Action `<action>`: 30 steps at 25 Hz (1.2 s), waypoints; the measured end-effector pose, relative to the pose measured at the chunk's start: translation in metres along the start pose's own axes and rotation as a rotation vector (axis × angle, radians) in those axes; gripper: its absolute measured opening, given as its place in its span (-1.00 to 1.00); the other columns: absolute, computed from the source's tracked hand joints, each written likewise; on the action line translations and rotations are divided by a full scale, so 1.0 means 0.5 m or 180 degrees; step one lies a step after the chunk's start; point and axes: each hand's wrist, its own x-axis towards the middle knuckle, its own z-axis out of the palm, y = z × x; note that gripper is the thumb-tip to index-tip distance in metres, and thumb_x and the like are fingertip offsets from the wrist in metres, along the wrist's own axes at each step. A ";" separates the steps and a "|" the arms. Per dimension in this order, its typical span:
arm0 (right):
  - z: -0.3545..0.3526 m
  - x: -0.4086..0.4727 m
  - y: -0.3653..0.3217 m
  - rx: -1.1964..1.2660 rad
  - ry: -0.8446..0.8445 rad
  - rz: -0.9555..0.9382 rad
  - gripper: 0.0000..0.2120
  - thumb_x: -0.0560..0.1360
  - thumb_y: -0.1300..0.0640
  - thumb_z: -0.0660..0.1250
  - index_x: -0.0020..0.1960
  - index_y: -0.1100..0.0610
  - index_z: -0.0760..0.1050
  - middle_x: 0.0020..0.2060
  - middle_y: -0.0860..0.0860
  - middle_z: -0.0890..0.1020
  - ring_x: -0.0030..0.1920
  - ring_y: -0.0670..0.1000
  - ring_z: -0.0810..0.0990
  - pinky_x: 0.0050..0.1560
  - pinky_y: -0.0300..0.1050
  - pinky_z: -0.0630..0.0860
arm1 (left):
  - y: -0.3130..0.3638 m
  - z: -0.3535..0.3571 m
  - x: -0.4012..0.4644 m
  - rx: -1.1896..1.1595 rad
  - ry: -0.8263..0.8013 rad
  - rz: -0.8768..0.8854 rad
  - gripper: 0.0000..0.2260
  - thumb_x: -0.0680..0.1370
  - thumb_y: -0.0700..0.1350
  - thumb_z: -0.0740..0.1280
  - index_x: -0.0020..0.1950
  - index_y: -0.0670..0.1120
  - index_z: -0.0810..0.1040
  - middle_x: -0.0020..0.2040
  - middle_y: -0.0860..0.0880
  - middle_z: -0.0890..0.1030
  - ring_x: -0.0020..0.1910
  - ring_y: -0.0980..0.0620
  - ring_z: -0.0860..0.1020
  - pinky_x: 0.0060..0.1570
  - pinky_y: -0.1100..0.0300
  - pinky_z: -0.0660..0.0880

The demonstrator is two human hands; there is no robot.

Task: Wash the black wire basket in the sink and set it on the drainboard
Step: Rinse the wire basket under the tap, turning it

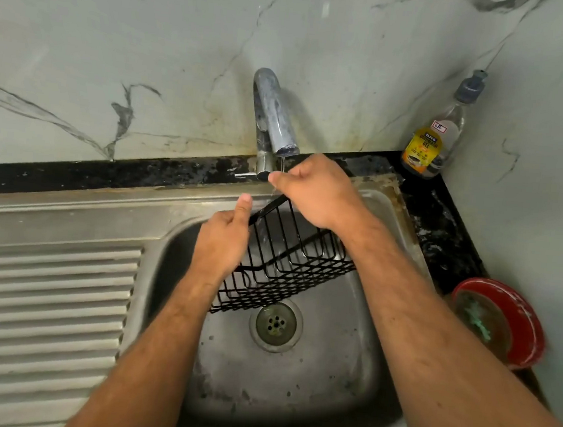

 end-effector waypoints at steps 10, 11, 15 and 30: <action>0.018 0.004 -0.003 -0.0826 -0.0129 -0.0375 -0.46 0.65 -0.23 0.12 -0.32 0.11 0.49 -0.42 -0.01 0.58 -0.42 -0.03 0.54 -0.27 -0.14 0.44 | -0.010 0.025 0.060 -0.2603 0.0285 -0.0606 -0.49 0.37 0.37 0.42 0.06 -0.01 0.72 0.05 -0.01 0.73 0.14 -0.06 0.65 0.30 -0.12 0.50; 0.011 0.002 0.009 -0.1151 -0.0086 -0.0421 -0.44 0.65 -0.24 0.08 -0.36 0.09 0.41 -0.45 -0.03 0.51 -0.45 -0.05 0.47 -0.28 -0.15 0.40 | -0.030 0.022 0.066 -0.2810 0.0079 -0.0640 -0.32 0.28 0.42 0.48 0.18 -0.05 0.69 0.16 -0.06 0.70 0.25 -0.14 0.62 0.37 -0.20 0.45; 0.029 -0.008 0.019 -0.1822 0.0151 -0.0499 -0.51 0.68 -0.16 0.01 -0.32 0.07 0.34 -0.38 -0.06 0.45 -0.34 -0.04 0.47 -0.14 -0.06 0.42 | -0.013 0.008 0.069 -0.0963 -0.0150 0.0053 -0.55 0.48 0.28 0.44 0.03 -0.11 0.66 0.00 -0.07 0.72 0.08 -0.06 0.66 0.11 0.07 0.52; 0.058 -0.013 0.090 0.1229 0.0571 0.0346 -0.44 0.56 -0.10 0.32 -0.56 0.04 0.29 -0.62 -0.14 0.24 -0.57 -0.06 0.19 -0.38 -0.17 0.24 | 0.032 0.008 0.033 0.1118 0.0245 0.0774 -0.45 0.69 0.24 0.08 -0.40 -0.02 0.37 -0.43 0.00 0.48 -0.41 -0.02 0.49 -0.24 0.09 0.46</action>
